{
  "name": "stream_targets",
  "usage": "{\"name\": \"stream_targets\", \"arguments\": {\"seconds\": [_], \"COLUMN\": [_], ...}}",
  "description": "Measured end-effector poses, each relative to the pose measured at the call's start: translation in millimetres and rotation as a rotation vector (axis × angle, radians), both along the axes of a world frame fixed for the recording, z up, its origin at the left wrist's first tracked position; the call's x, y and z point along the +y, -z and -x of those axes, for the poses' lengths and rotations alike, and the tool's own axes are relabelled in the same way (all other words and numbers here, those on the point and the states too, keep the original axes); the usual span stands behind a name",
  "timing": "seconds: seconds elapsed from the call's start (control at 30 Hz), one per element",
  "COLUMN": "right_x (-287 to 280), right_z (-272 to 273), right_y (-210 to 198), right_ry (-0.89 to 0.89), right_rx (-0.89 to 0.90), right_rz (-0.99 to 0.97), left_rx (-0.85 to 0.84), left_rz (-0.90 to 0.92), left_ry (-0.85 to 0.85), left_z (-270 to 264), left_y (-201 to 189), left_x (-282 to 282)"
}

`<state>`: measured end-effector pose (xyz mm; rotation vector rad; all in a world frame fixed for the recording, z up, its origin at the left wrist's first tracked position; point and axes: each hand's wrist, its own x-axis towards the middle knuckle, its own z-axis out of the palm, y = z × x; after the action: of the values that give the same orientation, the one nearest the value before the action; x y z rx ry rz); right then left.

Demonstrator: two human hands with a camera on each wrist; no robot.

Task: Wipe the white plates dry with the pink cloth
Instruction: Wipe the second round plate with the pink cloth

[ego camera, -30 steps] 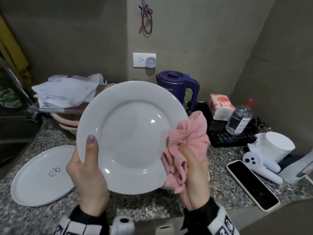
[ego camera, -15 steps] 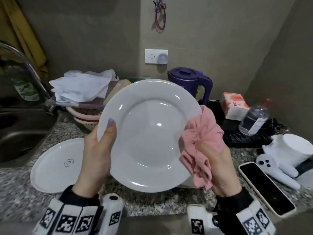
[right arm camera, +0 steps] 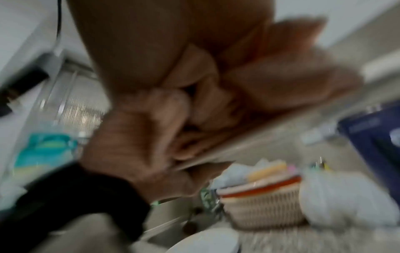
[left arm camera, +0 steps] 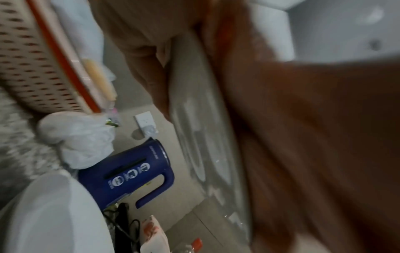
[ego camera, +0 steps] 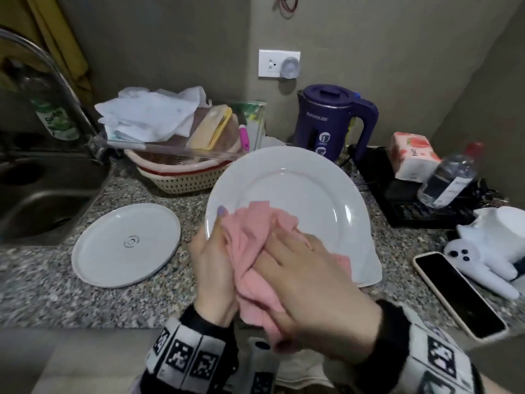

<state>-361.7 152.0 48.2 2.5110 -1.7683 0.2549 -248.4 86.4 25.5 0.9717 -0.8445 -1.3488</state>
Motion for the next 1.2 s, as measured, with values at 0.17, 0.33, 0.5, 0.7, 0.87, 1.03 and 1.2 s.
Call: {"name": "stream_targets", "arguments": {"seconds": [0.17, 0.33, 0.5, 0.7, 0.87, 1.03, 1.2], "right_x": [30, 17, 10, -20, -44, -10, -32], "right_z": [36, -6, 39, 12, 51, -8, 40], "right_y": [15, 25, 19, 13, -15, 17, -8], "right_ry": [-0.036, -0.153, 0.064, -0.213, 0.138, -0.180, 0.376], "right_rx": [0.014, -0.155, -0.149, -0.156, -0.039, -0.199, -0.058], "right_rz": [-0.080, -0.149, -0.032, -0.044, 0.031, -0.180, -0.032], "left_rx": [0.088, 0.026, 0.050, -0.119, -0.012, -0.151, 0.018], "left_rz": [-0.052, -0.031, 0.025, 0.088, 0.070, 0.021, 0.046], "left_ry": [-0.080, -0.049, -0.100, -0.042, 0.007, -0.064, -0.059], "left_z": [-17, -15, -25, -20, -18, -23, -27], "left_y": [-3, 1, -3, 10, 6, 22, 12], "left_x": [-4, -5, -3, 8, 16, 15, 17]}}
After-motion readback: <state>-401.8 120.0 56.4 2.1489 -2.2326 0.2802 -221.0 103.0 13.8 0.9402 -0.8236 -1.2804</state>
